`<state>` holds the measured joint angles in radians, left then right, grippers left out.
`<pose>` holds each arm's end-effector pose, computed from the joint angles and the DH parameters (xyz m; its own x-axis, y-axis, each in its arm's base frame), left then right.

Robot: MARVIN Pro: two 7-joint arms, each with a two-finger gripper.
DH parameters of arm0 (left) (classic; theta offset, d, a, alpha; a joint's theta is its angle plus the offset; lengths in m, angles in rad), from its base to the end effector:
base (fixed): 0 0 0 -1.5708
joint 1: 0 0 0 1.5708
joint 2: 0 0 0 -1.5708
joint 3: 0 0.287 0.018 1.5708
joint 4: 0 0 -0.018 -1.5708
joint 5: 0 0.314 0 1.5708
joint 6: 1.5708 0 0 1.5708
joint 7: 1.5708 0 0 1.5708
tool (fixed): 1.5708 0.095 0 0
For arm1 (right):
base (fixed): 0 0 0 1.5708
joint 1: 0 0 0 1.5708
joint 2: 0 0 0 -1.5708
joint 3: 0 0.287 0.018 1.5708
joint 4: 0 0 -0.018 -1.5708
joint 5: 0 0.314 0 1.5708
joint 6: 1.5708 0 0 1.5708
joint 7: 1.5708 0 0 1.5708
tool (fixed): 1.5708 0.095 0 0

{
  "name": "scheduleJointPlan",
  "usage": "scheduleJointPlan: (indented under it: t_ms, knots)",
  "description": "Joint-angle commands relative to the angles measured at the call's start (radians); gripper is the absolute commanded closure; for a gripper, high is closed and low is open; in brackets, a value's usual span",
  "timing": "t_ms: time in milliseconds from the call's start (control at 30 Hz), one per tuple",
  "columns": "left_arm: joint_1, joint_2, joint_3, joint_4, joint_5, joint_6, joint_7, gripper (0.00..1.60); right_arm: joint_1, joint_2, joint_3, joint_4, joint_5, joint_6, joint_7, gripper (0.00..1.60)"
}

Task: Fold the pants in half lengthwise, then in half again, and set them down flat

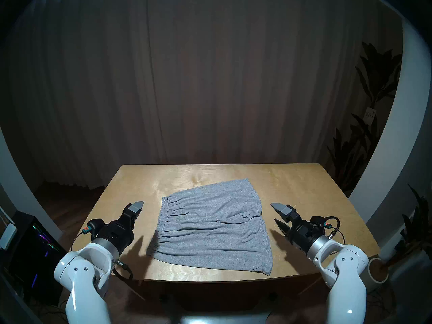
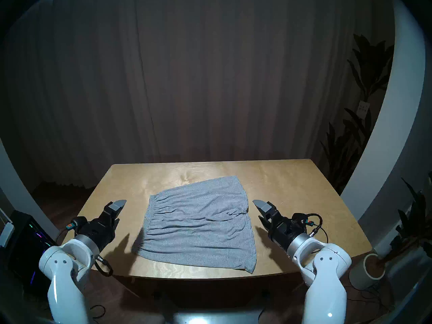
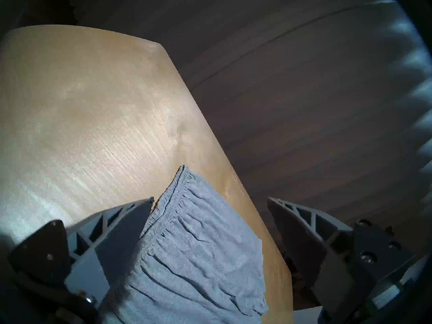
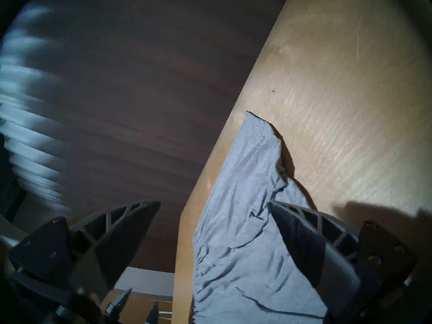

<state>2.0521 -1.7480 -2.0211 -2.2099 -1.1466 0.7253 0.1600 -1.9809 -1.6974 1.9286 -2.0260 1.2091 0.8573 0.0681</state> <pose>0.2508 0.0914 -0.2686 0.2457 0.8671 0.4333 0.2600 -0.4896 0.8323 0.2773 -0.0453 -0.2974 0.4740 -0.8376 0.2717 -0.0570 -0.3371 -0.9397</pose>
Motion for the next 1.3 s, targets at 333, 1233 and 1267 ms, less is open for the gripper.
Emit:
scheduleJointPlan:
  t_ms: [333,1233,1267]
  knots:
    - [0.058,0.014,-0.077,-0.017,-0.062,0.12,0.062,0.0,-0.073,-0.056,0.071,-0.053,0.176,0.071,-0.137,0.0]
    - [0.099,0.079,-0.092,-0.024,-0.158,0.235,0.151,0.0,-0.113,-0.081,0.087,-0.131,0.361,0.103,-0.428,0.0]
    - [0.1,0.081,-0.09,-0.02,-0.162,0.235,0.154,0.0,-0.113,-0.082,0.083,-0.13,0.368,0.103,-0.441,0.0]
